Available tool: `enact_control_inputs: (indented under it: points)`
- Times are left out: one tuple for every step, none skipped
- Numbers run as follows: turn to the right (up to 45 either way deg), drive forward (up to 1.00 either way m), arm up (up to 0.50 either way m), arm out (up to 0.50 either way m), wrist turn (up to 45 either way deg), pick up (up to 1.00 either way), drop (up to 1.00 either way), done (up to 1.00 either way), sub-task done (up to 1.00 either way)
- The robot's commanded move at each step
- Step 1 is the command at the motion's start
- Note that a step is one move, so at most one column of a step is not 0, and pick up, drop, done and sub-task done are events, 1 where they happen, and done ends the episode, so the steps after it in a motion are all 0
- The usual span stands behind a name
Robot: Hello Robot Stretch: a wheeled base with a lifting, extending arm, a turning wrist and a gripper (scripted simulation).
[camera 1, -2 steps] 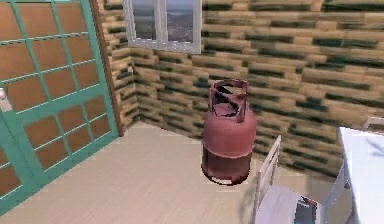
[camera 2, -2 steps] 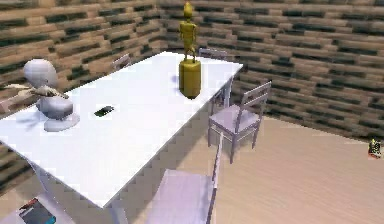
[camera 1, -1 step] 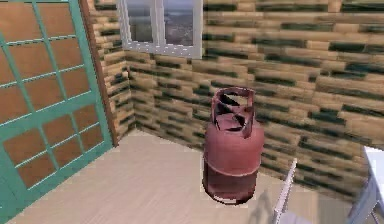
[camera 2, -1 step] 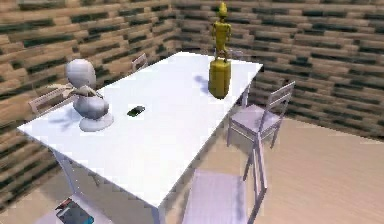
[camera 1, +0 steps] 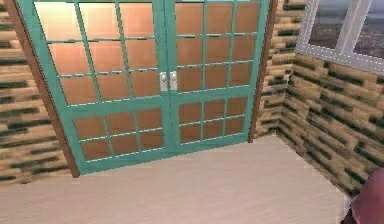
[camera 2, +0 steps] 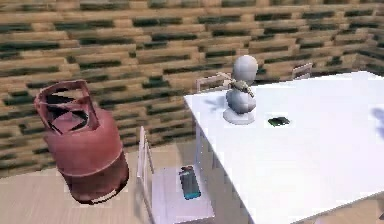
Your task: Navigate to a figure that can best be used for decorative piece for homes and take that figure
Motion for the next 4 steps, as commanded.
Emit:
enact_control_inputs:
  points:
    - [-45.0,0.0,0.0,0.0,0.0,0.0,0.0,0.0,0.0]
    - [-15.0,0.0,0.0,0.0,0.0,0.0,0.0,0.0,0.0]
    - [0.0,0.1,0.0,0.0,0.0,0.0,0.0,0.0,0.0]
    - [-45.0,0.0,0.0,0.0,0.0,0.0,0.0,0.0,0.0]
